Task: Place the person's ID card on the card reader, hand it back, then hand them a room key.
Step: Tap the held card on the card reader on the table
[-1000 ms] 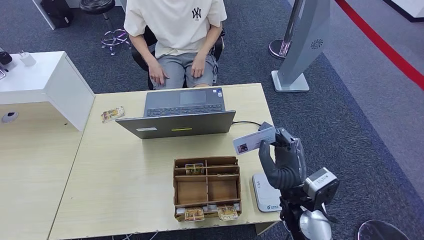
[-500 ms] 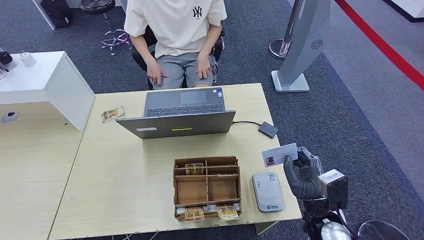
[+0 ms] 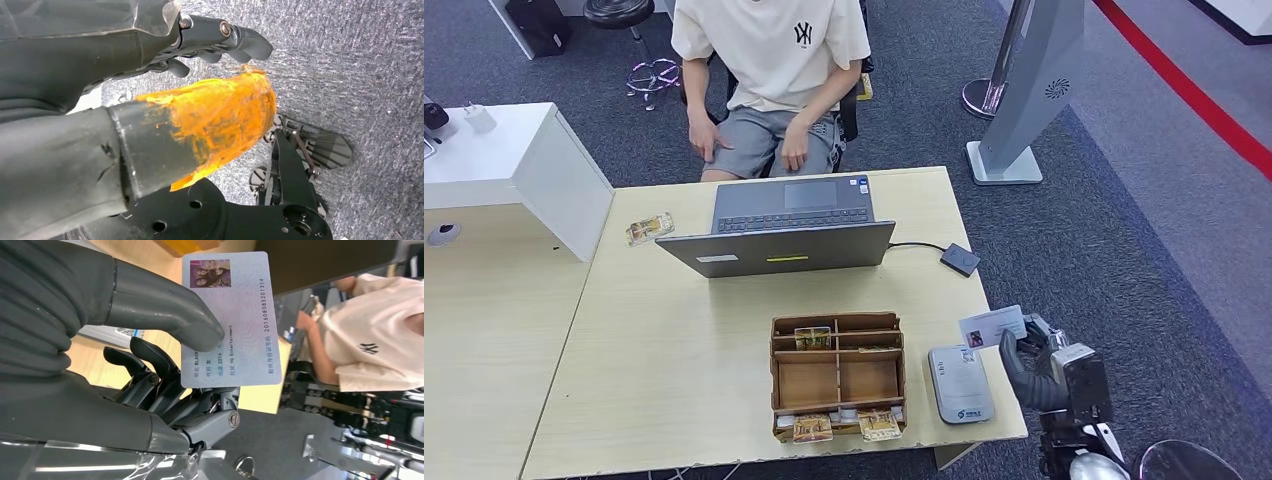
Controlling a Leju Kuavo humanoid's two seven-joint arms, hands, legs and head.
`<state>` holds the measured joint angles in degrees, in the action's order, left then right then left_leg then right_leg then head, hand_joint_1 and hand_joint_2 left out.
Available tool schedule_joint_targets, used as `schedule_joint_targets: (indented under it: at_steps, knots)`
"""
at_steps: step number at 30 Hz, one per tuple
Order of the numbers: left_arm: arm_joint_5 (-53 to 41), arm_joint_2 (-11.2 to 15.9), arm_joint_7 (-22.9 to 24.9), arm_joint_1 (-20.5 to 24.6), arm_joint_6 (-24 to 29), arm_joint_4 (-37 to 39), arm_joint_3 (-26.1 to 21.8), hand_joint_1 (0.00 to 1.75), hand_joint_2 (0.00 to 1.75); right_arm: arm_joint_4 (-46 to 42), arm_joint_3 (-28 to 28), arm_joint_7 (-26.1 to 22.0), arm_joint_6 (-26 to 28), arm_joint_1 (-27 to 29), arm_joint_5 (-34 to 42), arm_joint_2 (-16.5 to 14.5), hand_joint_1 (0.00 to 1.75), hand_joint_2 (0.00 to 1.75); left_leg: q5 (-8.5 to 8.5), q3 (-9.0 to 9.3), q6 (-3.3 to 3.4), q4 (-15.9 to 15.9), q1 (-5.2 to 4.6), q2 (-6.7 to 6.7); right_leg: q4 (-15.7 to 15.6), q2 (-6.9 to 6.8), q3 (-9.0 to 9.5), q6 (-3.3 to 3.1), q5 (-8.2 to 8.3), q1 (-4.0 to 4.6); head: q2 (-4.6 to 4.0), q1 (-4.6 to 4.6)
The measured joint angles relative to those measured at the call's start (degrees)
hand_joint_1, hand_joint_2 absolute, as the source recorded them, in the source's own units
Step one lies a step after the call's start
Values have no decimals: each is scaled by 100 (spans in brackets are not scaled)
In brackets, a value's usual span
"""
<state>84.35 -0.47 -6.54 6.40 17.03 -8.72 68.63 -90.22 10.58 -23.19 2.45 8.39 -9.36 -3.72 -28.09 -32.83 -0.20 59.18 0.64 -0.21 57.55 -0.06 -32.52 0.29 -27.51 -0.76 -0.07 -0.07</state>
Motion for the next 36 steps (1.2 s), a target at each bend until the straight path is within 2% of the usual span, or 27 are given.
schedule_joint_targets:
  at_steps: [15, 23, 36]
  knots:
    - [100, 31, 2, -1, 17, 0, 0, 0, 0, 633, 28, 247, 177, -157, -819, 14, 175, 175, 0, 0, 0, 0, 0, 0, 0, 0, 0, 0, 0, 0, 0, 0]
    - [137, 37, 0, -2, 15, 0, 2, 0, 0, 975, 90, 440, 282, -314, -1110, 184, 175, 175, 0, 0, 0, 0, 0, 0, 0, 0, 0, 0, 0, 0, 1, 0]
    - [152, 80, -9, -6, -9, 0, 2, 0, 0, 1531, 144, 469, -918, -522, -548, 568, 175, 175, 0, 0, 0, 0, 0, 0, 0, 0, 0, 0, 0, 0, 1, 0]
